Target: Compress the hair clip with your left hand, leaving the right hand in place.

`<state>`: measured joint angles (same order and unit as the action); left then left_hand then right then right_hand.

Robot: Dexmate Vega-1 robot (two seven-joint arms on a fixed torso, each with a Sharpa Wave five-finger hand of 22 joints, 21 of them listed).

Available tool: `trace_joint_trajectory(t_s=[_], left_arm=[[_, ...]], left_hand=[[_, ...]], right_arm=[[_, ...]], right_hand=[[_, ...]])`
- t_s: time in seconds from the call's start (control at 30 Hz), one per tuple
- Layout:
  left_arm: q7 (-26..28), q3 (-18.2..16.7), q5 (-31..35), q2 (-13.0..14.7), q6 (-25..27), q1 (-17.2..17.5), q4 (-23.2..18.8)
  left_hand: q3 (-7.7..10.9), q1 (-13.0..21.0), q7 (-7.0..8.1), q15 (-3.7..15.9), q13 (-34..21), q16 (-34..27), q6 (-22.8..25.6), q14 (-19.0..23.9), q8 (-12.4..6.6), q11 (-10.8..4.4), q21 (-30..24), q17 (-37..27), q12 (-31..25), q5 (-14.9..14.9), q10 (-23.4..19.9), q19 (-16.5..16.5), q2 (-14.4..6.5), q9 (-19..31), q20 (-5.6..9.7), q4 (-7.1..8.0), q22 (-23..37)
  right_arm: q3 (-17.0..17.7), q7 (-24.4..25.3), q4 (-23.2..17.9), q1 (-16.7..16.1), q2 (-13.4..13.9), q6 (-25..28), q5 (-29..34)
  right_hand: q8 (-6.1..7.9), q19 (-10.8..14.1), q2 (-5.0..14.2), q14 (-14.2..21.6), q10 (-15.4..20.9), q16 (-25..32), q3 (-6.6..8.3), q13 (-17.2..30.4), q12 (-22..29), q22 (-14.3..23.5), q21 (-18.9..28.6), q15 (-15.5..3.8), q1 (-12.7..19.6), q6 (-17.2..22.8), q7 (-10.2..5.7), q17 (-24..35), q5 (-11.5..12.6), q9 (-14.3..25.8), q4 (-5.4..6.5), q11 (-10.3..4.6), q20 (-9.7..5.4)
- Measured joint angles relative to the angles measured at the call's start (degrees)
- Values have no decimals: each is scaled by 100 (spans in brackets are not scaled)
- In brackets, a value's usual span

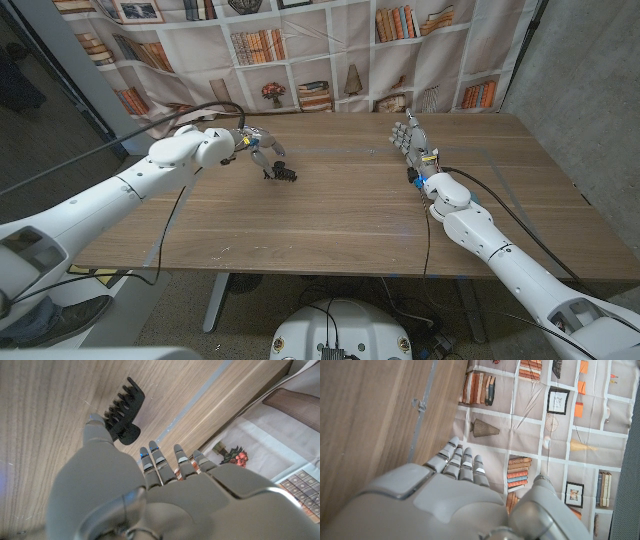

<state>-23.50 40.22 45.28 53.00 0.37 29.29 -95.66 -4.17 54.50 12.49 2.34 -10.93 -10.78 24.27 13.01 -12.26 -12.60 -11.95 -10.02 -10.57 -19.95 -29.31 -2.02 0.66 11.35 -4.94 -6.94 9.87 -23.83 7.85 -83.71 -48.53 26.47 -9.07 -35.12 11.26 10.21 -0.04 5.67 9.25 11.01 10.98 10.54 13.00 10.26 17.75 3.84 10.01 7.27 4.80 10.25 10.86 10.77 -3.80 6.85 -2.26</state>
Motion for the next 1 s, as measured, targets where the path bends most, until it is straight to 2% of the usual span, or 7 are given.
trace_joint_trajectory(t_s=[0.27,0.47,0.53,0.6,1.0], left_arm=[[83,63,-58,-76,22,7,105],[162,82,-101,-110,68,23,148],[191,84,-130,-118,84,33,164],[230,84,-164,-128,111,43,179],[381,93,-251,-139,186,69,206]], left_hand=[[-16,35,0,-10,-6,-1,128,94,-67,-8,0,0,-27,-43,-17,75,-32,0,-25,16,15],[-47,152,-1,0,-15,-31,457,287,-194,-3,0,1,-94,-43,-339,203,-49,7,-23,47,15],[-78,105,-2,-12,-15,-31,560,298,-229,1,0,1,-94,-43,-413,228,-171,26,-23,80,15],[-69,127,10,0,-15,-31,624,349,-253,2,0,1,-94,-43,-474,265,-192,26,-59,123,15],[-70,138,9,1,-15,-31,747,409,-259,0,0,1,-94,-43,-596,327,-275,9,-121,119,-1]], right_arm=[[-8,-29,33,14,7,34,-22],[-14,-55,46,21,13,54,-34],[-17,-60,54,25,14,60,-36],[-21,-70,66,31,15,75,-42],[-37,-98,87,52,19,104,-55]], right_hand=[[0,0,0,43,1,0,0,0,0,0,0,2,0,0,0,0,0,0,0,1,0],[0,0,0,60,39,0,0,0,0,0,0,3,0,0,0,0,0,0,0,-22,0],[0,0,0,60,39,0,0,0,0,0,0,3,0,0,0,0,0,0,0,-22,0],[0,0,0,60,39,0,0,0,0,0,0,3,0,0,0,0,0,0,0,-22,0],[0,52,0,61,61,0,0,0,0,0,0,2,0,0,0,0,0,0,1,-1,11]])
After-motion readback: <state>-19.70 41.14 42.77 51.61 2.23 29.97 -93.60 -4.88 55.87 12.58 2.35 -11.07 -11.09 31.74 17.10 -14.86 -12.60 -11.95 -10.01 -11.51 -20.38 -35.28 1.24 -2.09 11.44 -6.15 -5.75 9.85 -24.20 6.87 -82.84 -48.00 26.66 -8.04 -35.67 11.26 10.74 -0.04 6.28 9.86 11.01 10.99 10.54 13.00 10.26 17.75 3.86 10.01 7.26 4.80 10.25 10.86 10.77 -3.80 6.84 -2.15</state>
